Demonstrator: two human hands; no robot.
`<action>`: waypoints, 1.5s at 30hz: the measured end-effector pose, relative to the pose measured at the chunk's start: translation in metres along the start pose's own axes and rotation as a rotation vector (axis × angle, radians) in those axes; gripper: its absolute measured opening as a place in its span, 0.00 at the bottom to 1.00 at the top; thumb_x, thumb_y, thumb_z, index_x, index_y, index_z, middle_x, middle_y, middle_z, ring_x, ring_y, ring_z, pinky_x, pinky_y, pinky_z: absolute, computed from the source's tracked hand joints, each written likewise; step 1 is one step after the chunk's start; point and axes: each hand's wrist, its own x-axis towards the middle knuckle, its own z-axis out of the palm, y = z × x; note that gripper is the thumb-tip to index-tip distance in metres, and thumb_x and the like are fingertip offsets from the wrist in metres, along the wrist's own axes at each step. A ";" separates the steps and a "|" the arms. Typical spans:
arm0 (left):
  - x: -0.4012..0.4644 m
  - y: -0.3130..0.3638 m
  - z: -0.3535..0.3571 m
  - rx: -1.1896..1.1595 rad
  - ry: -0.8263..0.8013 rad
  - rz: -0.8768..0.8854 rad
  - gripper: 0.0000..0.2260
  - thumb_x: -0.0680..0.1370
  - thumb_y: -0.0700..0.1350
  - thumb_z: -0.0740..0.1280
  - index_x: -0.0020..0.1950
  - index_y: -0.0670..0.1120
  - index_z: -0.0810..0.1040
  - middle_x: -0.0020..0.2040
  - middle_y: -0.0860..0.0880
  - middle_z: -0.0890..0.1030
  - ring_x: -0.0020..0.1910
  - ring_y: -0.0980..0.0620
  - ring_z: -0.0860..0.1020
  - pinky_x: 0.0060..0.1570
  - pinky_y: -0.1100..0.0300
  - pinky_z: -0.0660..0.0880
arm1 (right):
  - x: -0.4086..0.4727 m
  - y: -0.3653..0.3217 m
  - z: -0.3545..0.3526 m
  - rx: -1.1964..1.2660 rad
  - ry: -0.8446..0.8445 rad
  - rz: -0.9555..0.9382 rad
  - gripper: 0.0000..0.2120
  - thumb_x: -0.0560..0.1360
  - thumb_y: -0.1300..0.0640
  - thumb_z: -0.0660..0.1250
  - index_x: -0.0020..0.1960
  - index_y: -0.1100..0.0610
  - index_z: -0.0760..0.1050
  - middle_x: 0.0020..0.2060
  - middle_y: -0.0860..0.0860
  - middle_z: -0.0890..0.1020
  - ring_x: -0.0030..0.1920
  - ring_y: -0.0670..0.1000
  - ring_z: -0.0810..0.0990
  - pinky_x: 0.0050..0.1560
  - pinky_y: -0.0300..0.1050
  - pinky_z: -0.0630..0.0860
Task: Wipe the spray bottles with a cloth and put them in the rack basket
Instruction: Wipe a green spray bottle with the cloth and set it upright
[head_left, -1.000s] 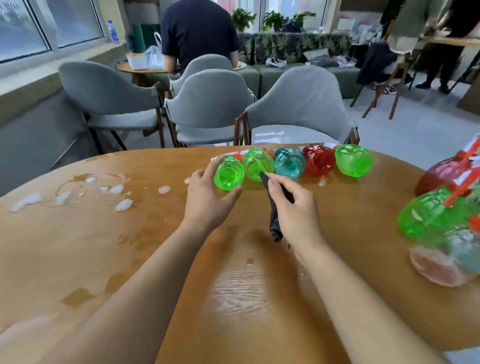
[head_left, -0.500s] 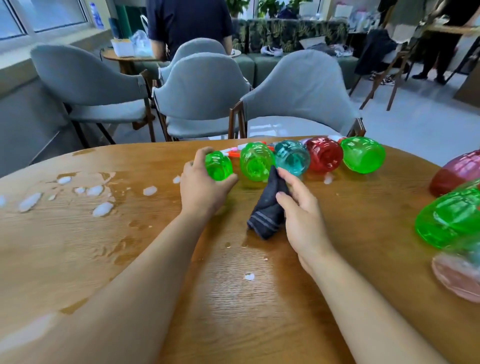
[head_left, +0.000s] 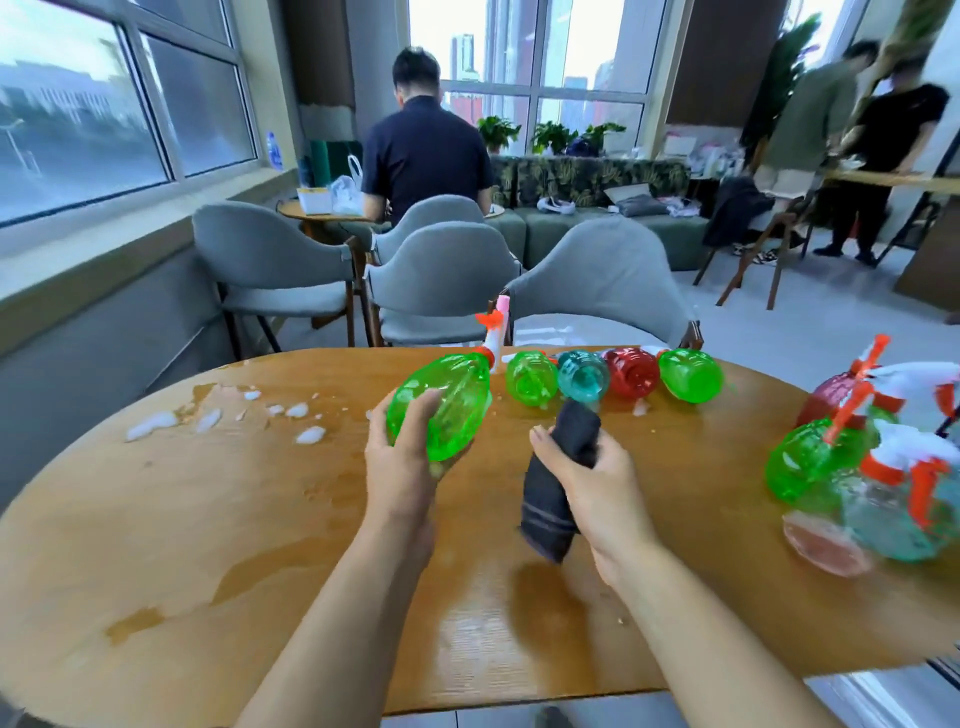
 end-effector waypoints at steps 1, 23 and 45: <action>-0.013 0.005 0.000 -0.074 -0.031 -0.030 0.20 0.81 0.46 0.72 0.73 0.43 0.77 0.66 0.43 0.83 0.63 0.44 0.84 0.50 0.46 0.86 | -0.008 -0.001 0.003 -0.036 0.020 -0.040 0.19 0.68 0.39 0.81 0.51 0.50 0.81 0.46 0.50 0.87 0.49 0.51 0.86 0.53 0.53 0.79; -0.029 -0.004 -0.040 0.121 -0.296 -0.156 0.21 0.79 0.58 0.73 0.68 0.50 0.83 0.65 0.46 0.85 0.62 0.43 0.85 0.49 0.45 0.85 | -0.014 0.009 0.002 0.066 -0.351 -0.155 0.11 0.75 0.56 0.76 0.56 0.47 0.86 0.45 0.47 0.87 0.46 0.45 0.82 0.47 0.41 0.77; -0.044 -0.026 -0.040 0.153 -0.421 -0.155 0.29 0.69 0.58 0.75 0.71 0.61 0.80 0.64 0.46 0.85 0.51 0.41 0.86 0.32 0.51 0.80 | 0.019 -0.002 -0.006 -0.789 -0.089 -0.970 0.15 0.85 0.54 0.65 0.69 0.44 0.81 0.56 0.47 0.76 0.42 0.46 0.78 0.40 0.55 0.80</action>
